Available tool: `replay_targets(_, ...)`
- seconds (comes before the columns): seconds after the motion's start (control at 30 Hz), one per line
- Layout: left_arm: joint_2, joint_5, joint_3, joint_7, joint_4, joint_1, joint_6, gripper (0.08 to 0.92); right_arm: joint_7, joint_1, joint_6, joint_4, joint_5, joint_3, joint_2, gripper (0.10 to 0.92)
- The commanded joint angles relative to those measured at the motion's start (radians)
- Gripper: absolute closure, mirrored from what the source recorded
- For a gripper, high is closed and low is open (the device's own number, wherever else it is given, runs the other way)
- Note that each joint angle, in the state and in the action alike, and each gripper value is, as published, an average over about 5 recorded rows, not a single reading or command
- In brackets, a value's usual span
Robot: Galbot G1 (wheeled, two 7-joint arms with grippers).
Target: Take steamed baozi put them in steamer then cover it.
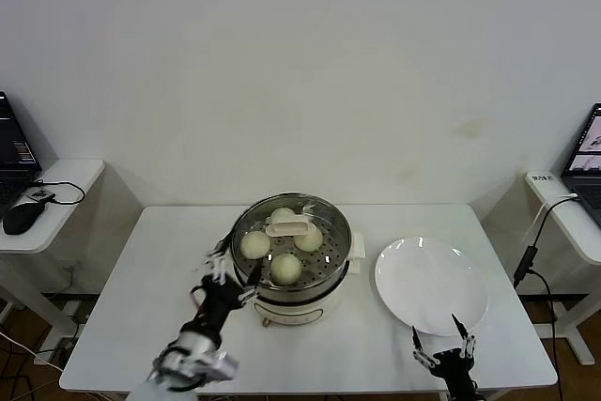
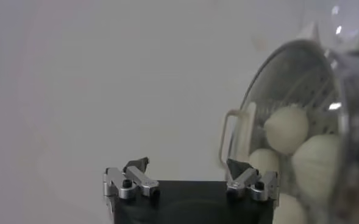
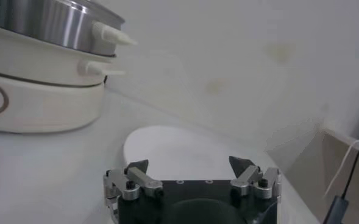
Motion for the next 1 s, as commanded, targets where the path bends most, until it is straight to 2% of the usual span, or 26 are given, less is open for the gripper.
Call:
replay_targets(0.03,0.007,-0.997,-0.268,-0.215,0.062,0.356,-0.335,0.177,0.007,-0.057,0.024,0.04,0.134,-0.042,-0.079,0.202)
replay_targets(0.2,-0.024,-1.046,-0.223,-0.267,0.112,0.417,-0.37,0.177,0.047,-0.101,0.006,0.078,0.236,-0.086,-0.121,0.203)
replay_targets(0.37,-0.049,-1.03,-0.194,-0.299,0.156,0.443,-0.407,0.177,0.061,-0.126,-0.012,0.095,0.265,-0.098,-0.147,0.203)
replay_targets(0.63,-0.042,-1.023,-0.22,-0.234,0.179,0.454,-0.417,0.177,0.053,-0.14,-0.005,0.094,0.248,-0.118,-0.15,0.203)
replay_targets(1.0,-0.042,-1.003,-0.234,-0.216,0.199,0.428,-0.415,0.177,0.045,-0.13,-0.005,0.088,0.241,-0.132,-0.133,0.203)
